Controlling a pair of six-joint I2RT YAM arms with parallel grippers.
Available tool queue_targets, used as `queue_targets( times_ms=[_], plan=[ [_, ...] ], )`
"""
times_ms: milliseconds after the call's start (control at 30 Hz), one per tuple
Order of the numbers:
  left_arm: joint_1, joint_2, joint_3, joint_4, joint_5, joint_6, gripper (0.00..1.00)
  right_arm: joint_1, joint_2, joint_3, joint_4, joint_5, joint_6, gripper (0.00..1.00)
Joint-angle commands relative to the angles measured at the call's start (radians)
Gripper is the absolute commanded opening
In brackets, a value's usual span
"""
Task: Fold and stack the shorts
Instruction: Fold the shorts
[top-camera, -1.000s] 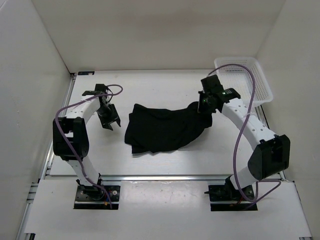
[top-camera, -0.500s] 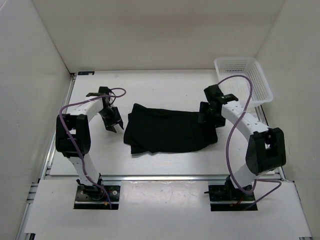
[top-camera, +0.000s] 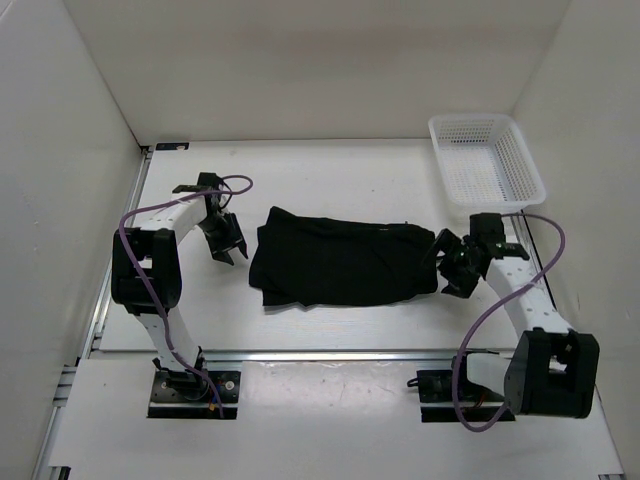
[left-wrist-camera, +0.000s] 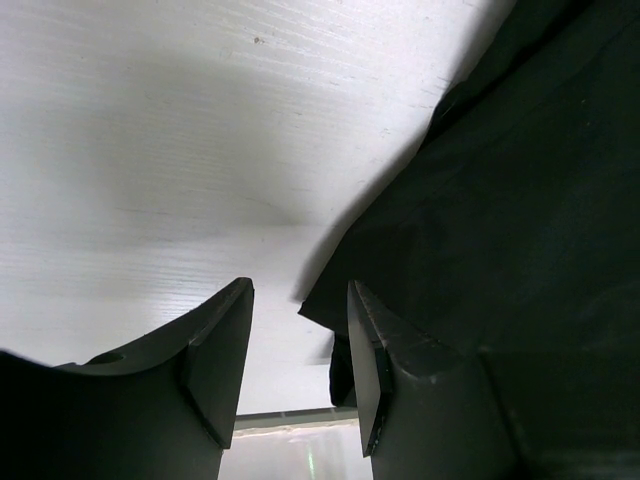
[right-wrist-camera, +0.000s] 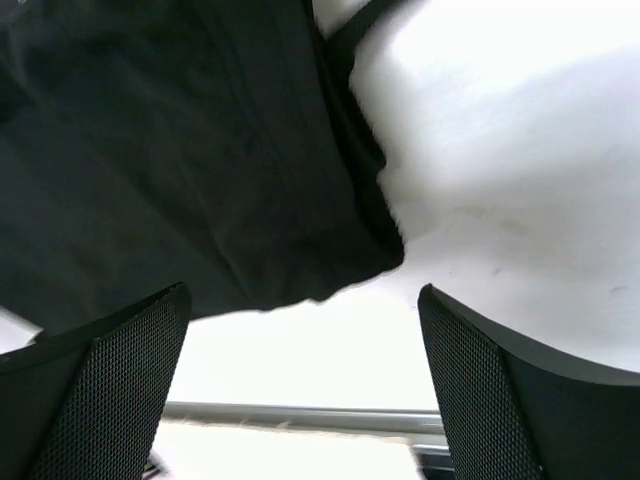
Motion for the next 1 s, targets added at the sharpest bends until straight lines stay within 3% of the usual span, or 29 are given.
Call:
queue_targets(
  times_ms=[0,233,500,667,833,967],
  plan=[
    [-0.004,-0.025,0.037,0.006,0.022,0.011,0.54,-0.03,-0.063,-0.087,0.077,-0.173,0.13,0.98],
    [-0.004,-0.025,0.037,0.006,0.013,0.011,0.54,-0.053,-0.064,-0.251,0.268,-0.235,0.317,0.98],
    [-0.004,-0.025,0.046,-0.003,0.013,0.011,0.54,-0.053,0.043,-0.291,0.45,-0.14,0.377,0.97],
    [-0.004,-0.025,0.056,-0.003,0.013,0.011,0.54,-0.053,0.112,-0.259,0.475,-0.08,0.377,0.94],
    [-0.004,-0.025,0.065,-0.013,0.002,0.011,0.54,-0.053,0.147,-0.241,0.501,-0.033,0.377,0.78],
    [-0.004,-0.016,0.056,-0.013,-0.007,0.011,0.54,-0.053,0.147,-0.23,0.481,0.006,0.368,0.52]
  ],
)
